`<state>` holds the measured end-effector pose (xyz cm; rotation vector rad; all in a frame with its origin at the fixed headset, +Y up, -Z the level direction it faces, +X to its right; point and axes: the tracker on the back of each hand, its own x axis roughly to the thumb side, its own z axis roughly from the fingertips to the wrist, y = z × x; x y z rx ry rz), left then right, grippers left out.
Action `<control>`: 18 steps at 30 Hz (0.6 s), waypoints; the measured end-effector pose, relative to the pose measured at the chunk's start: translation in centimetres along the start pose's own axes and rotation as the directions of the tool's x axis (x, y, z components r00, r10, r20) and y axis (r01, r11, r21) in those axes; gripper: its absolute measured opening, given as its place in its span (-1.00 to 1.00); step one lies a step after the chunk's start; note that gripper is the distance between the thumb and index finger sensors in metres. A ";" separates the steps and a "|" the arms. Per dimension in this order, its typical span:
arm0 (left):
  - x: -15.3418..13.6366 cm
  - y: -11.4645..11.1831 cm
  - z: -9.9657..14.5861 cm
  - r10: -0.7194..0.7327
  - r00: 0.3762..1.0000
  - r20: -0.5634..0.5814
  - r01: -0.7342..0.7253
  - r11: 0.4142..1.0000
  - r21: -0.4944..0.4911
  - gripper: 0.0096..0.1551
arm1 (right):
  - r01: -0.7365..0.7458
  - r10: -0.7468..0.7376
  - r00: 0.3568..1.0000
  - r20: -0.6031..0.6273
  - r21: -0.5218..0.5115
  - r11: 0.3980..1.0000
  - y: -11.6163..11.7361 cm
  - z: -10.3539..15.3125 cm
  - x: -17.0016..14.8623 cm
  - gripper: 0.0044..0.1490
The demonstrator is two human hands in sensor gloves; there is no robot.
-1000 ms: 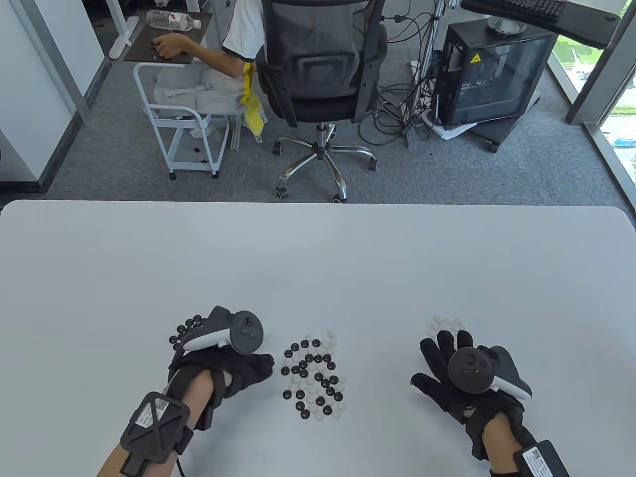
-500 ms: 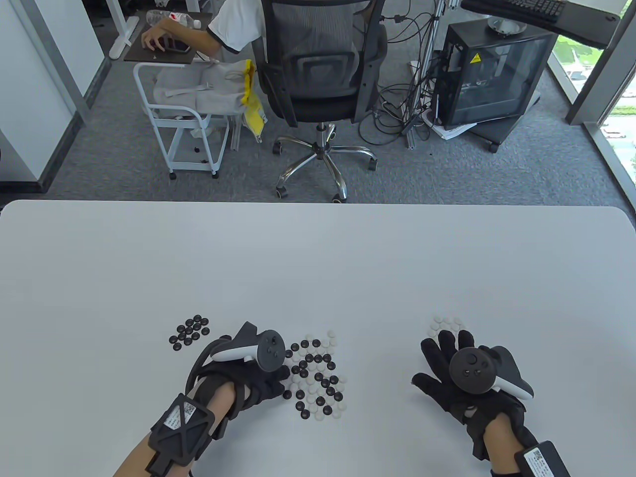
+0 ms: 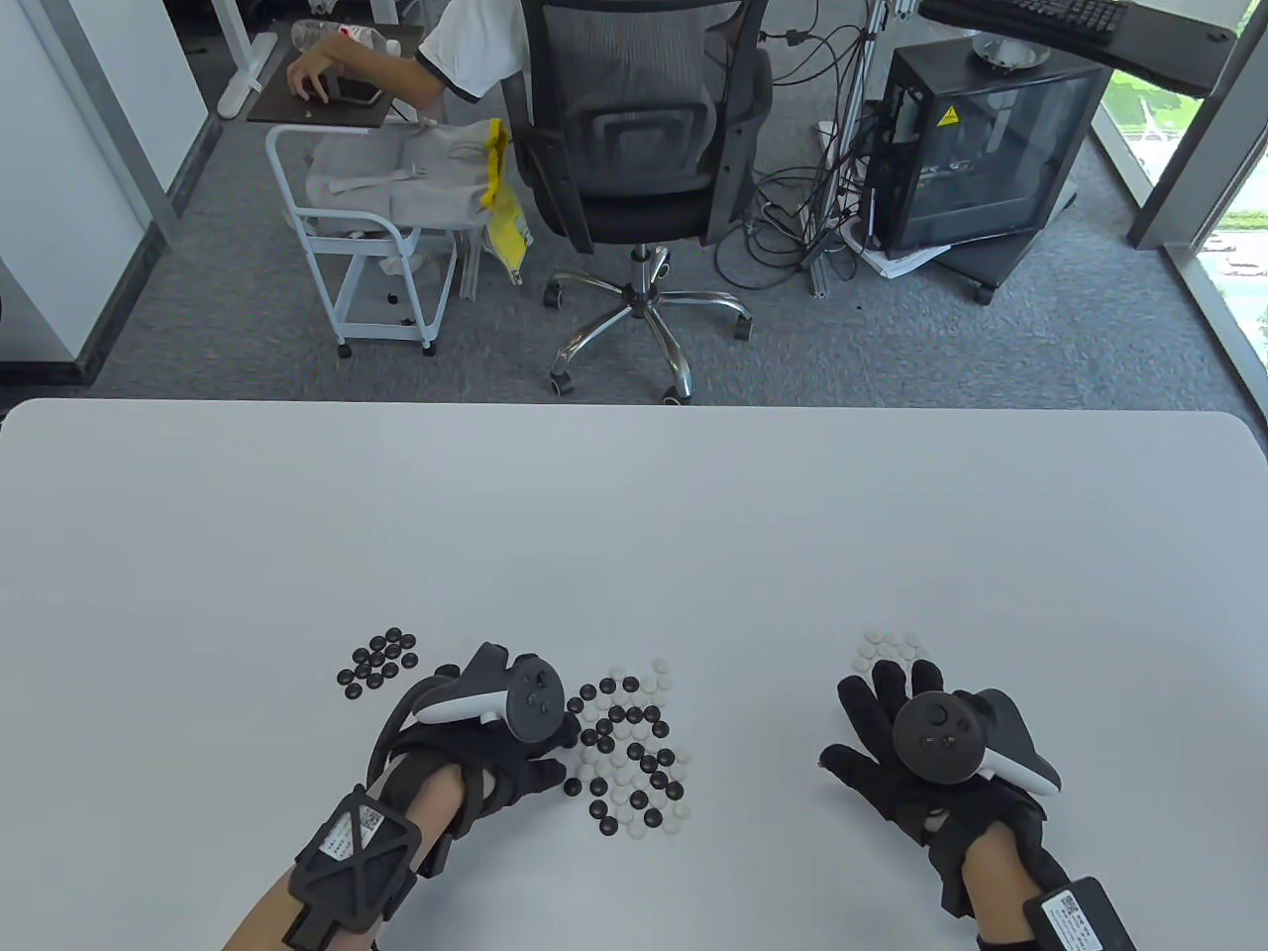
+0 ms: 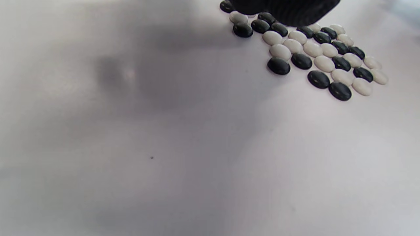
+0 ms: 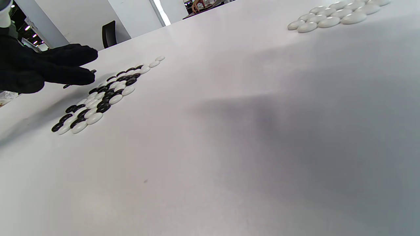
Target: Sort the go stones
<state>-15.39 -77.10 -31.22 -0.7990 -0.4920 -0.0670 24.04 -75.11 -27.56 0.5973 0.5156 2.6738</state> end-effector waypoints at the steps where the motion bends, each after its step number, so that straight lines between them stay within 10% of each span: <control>1: 0.0 -0.4 -0.2 -0.017 1.000 -0.013 0.017 1.000 -0.015 -0.21 | 0.000 0.000 1.000 0.000 -0.002 1.000 0.0 0.0 0.0 0.11; 18: -12.0 -2.4 4.7 0.214 0.920 -0.328 -0.211 0.976 0.045 -0.24 | -0.001 0.001 1.000 0.003 0.007 1.000 0.0 -0.1 0.1 0.12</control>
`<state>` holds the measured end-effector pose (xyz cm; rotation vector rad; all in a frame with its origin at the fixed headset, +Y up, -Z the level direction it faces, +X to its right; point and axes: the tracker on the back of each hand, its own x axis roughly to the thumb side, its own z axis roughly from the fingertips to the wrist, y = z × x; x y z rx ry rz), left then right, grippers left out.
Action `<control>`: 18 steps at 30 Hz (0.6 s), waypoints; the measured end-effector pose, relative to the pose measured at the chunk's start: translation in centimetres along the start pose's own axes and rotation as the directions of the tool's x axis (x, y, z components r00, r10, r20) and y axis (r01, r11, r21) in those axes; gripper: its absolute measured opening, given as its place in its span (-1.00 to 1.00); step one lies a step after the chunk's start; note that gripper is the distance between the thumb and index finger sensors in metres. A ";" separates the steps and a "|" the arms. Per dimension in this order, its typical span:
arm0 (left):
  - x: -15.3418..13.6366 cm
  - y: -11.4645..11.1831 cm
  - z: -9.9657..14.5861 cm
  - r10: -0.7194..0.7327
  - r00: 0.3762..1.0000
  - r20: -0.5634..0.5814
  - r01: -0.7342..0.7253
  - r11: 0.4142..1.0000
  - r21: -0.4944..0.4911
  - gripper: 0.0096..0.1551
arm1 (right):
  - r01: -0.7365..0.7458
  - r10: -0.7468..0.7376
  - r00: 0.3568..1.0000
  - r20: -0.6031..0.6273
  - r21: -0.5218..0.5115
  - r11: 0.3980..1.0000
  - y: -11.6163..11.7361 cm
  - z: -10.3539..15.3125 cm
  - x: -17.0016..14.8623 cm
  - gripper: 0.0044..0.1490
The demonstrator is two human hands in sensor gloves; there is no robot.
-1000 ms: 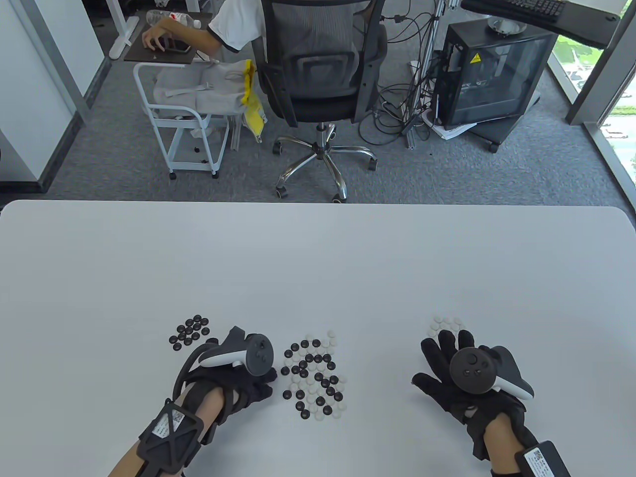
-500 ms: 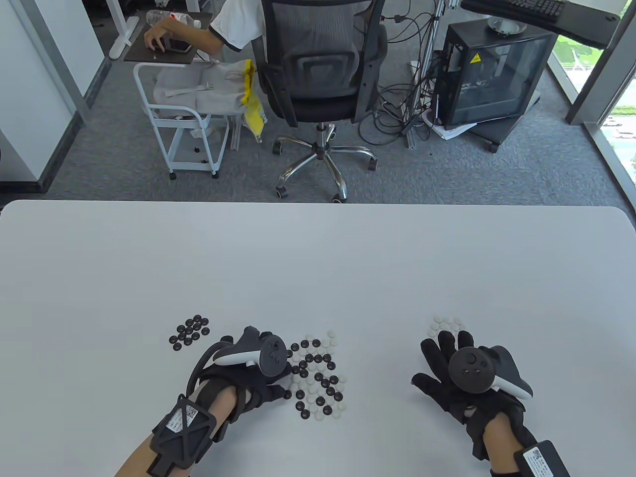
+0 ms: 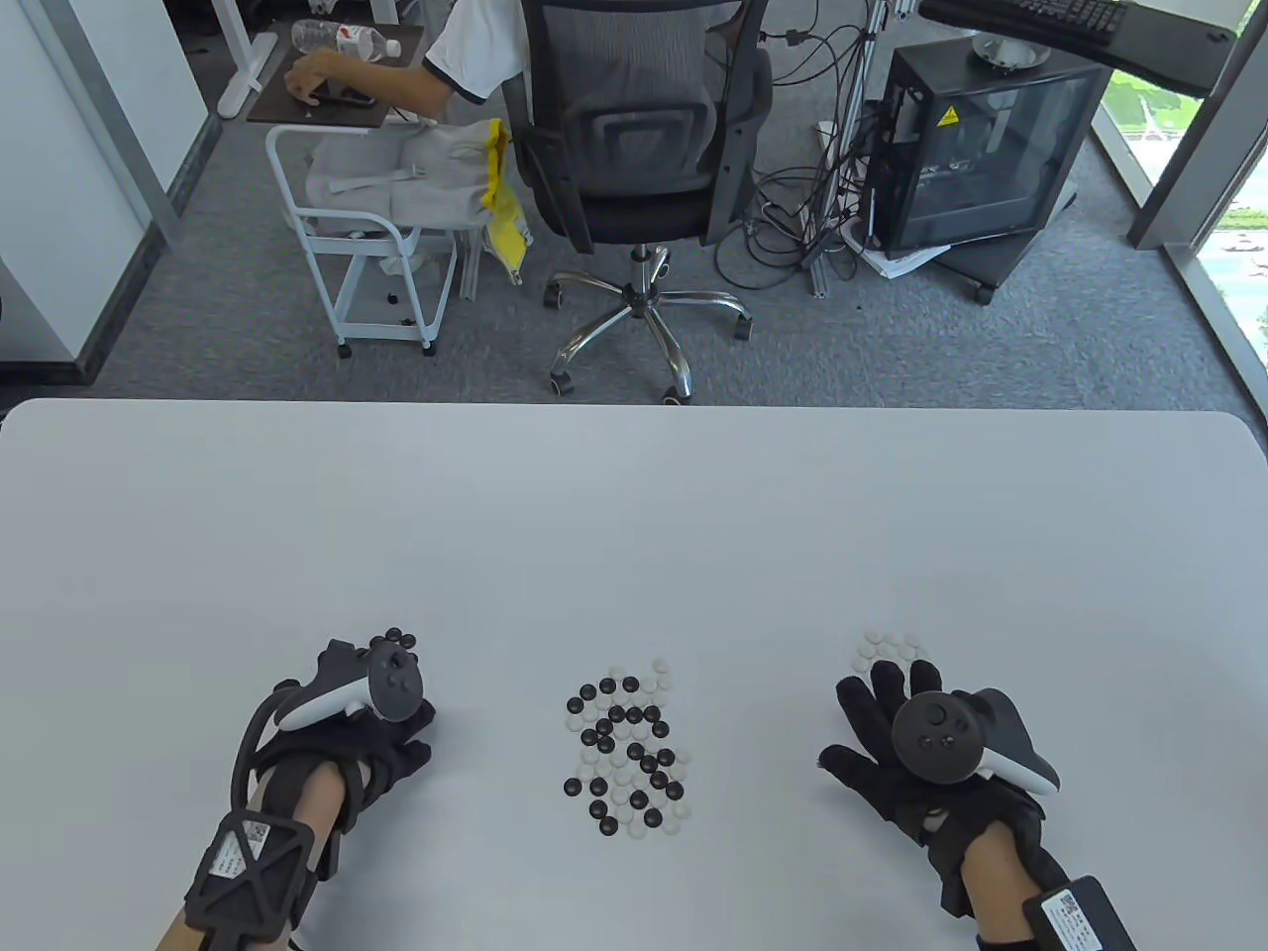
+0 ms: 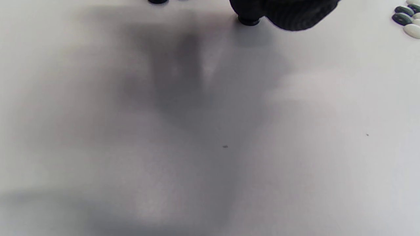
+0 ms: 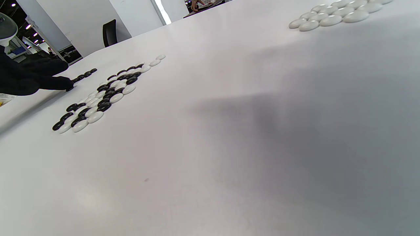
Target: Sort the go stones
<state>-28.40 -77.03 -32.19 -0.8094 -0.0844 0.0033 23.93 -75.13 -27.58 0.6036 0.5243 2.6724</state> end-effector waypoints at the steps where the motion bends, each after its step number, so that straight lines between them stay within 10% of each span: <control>1: -0.2 0.3 -0.3 0.011 1.000 -0.011 -0.011 1.000 0.005 -0.24 | 0.000 0.000 1.000 0.000 -0.001 1.000 0.0 0.0 0.0 0.11; 13: -1.1 2.8 -1.5 0.094 0.992 -0.090 -0.094 0.996 0.000 -0.21 | 0.006 -0.006 1.000 -0.001 -0.009 1.000 -0.1 0.1 -0.1 0.12; 18: 1.8 5.3 1.5 0.141 0.985 0.097 -0.151 0.983 0.103 -0.18 | 0.006 -0.006 1.000 -0.002 -0.010 1.000 -0.1 0.1 -0.1 0.12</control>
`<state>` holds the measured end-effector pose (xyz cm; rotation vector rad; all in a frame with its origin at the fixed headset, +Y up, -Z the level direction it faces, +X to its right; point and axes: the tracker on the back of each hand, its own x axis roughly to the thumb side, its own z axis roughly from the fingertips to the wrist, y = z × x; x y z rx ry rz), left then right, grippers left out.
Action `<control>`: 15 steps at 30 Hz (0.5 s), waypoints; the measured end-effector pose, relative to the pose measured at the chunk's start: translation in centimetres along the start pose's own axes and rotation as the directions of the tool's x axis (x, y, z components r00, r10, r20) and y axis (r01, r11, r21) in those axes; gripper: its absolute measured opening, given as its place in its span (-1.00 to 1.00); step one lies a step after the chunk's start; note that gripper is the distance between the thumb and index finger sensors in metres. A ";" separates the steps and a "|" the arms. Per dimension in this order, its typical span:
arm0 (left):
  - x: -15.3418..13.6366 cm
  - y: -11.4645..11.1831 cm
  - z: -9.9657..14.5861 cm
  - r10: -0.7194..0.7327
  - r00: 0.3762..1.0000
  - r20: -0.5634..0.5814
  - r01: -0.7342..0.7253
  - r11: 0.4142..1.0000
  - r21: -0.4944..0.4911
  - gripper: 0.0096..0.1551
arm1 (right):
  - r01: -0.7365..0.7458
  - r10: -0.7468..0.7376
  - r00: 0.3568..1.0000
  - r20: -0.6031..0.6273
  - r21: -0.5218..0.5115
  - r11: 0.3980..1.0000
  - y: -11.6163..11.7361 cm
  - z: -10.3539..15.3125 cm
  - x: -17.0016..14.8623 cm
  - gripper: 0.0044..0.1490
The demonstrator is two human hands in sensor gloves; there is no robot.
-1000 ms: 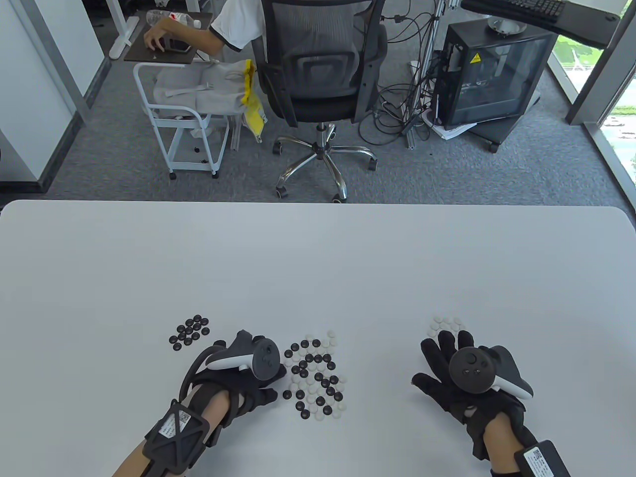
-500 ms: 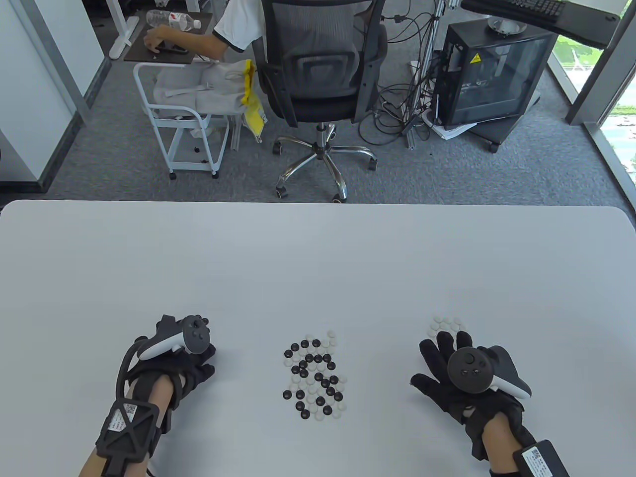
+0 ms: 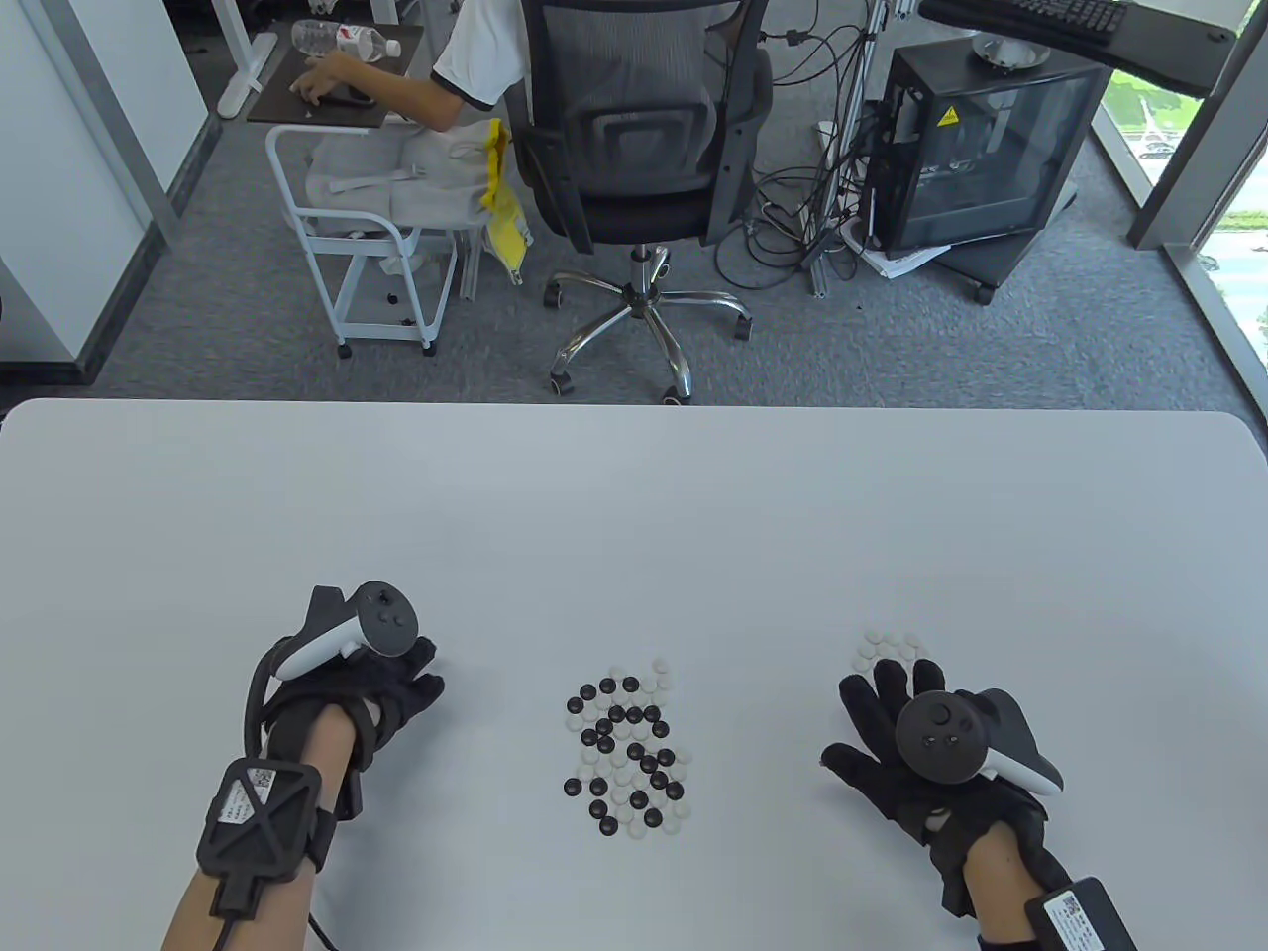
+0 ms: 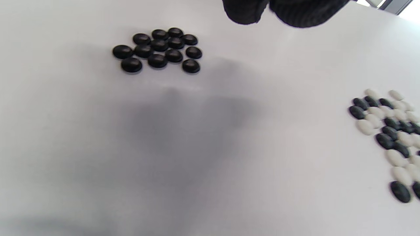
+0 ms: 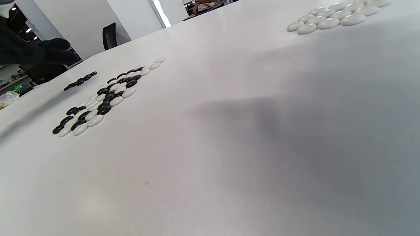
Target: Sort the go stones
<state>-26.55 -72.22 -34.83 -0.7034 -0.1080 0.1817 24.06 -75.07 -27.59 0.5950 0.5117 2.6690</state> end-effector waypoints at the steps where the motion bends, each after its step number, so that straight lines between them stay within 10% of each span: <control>1: 1.2 0.2 0.6 -0.020 0.999 0.041 0.020 1.000 -0.006 -0.18 | -0.001 0.001 1.000 -0.001 0.002 1.000 0.0 0.0 0.0 0.11; 15: 12.0 -6.9 1.9 -0.314 0.889 0.333 0.373 0.919 -0.128 -0.19 | -0.005 0.005 1.000 -0.002 0.006 1.000 0.0 0.0 0.0 0.12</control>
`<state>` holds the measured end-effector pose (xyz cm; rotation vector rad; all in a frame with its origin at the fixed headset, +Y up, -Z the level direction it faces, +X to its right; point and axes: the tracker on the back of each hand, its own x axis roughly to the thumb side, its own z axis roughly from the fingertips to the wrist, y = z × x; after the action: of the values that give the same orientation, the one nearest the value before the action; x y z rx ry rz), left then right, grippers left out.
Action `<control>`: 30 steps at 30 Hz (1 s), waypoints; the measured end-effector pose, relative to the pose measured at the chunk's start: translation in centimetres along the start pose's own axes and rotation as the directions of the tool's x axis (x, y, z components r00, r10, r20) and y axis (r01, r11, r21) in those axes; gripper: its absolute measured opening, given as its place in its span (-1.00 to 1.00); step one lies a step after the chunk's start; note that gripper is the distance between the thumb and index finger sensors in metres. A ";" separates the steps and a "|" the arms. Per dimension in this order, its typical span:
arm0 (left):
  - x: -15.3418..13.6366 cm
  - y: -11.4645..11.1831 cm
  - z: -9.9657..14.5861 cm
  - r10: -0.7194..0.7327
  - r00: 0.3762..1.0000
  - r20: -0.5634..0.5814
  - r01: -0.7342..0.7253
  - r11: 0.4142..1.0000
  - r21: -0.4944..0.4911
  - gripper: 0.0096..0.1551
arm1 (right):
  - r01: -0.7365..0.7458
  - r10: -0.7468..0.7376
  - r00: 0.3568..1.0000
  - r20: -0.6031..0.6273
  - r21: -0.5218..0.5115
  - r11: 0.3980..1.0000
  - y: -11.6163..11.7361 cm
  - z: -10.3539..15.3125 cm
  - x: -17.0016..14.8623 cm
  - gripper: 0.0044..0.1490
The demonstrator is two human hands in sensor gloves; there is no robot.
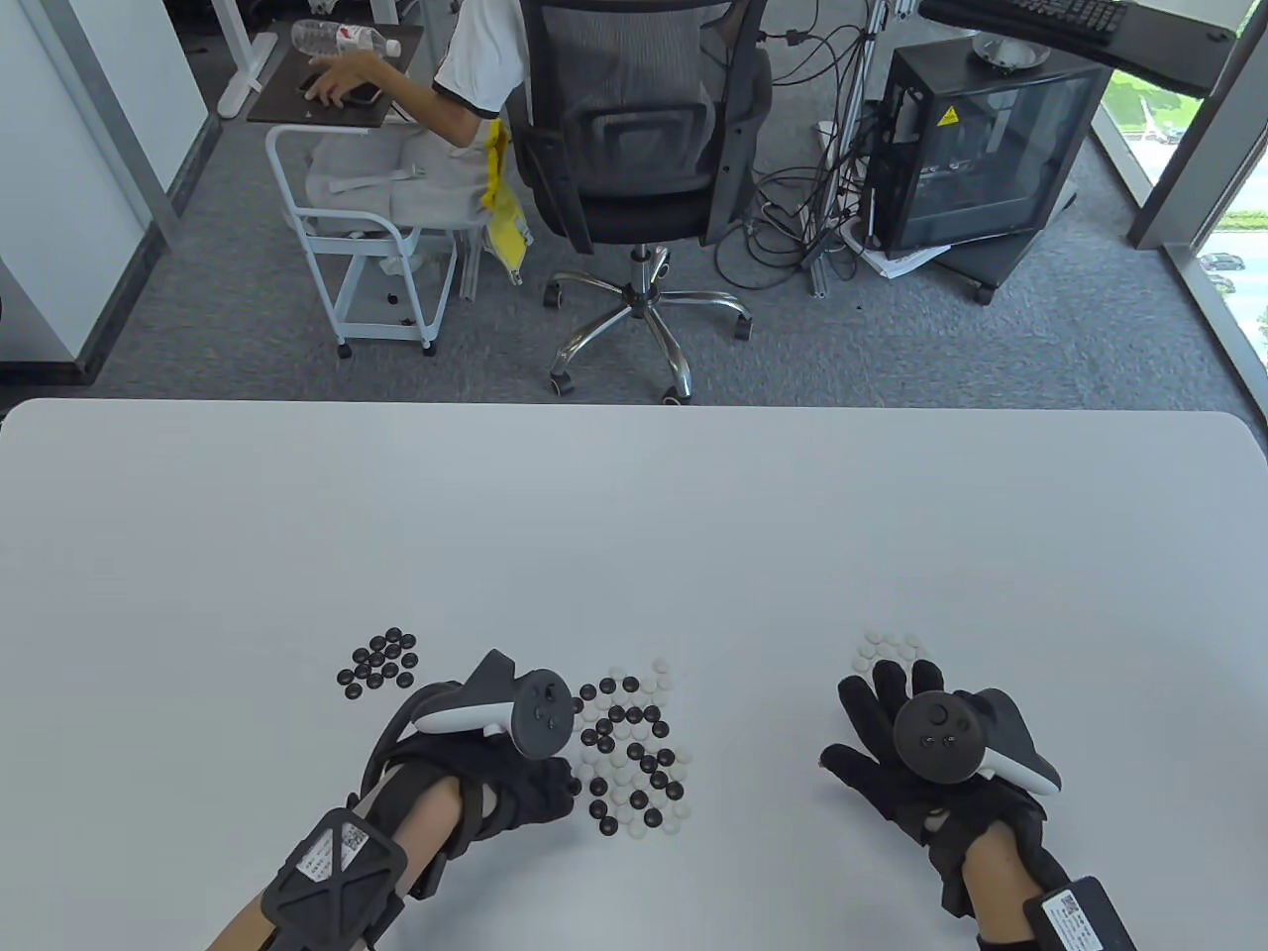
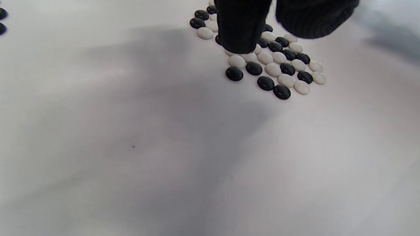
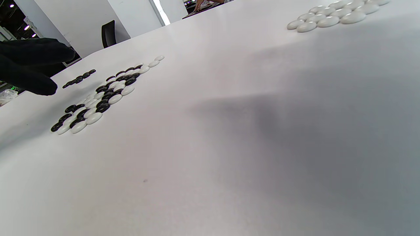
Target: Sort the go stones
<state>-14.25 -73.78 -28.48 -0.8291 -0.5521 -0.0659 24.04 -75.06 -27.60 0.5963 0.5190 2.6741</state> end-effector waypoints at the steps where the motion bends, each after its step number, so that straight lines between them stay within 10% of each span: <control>1: 0.2 -0.3 -0.3 -0.007 1.000 0.000 0.007 1.000 -0.006 -0.18 | 0.000 0.000 1.000 0.000 0.000 1.000 0.0 0.0 0.0 0.12; 11: -1.8 -3.8 -0.6 -0.007 0.998 -0.055 0.004 0.998 -0.056 -0.18 | -0.005 0.005 1.000 -0.002 0.002 1.000 0.0 0.0 0.0 0.12; 22: -14.1 -4.3 3.5 0.317 0.899 -0.303 -0.300 0.949 0.101 -0.26 | -0.006 0.006 1.000 -0.006 0.014 1.000 0.2 -0.1 0.1 0.12; 30: -17.7 -4.2 3.3 0.424 0.836 -0.347 -0.394 0.905 0.158 -0.22 | -0.004 0.004 1.000 -0.007 0.013 1.000 0.2 -0.1 0.2 0.12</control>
<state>-32.00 -76.96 -32.51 -0.8155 -0.0062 0.1906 23.79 -75.18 -27.60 0.5923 0.5387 2.6791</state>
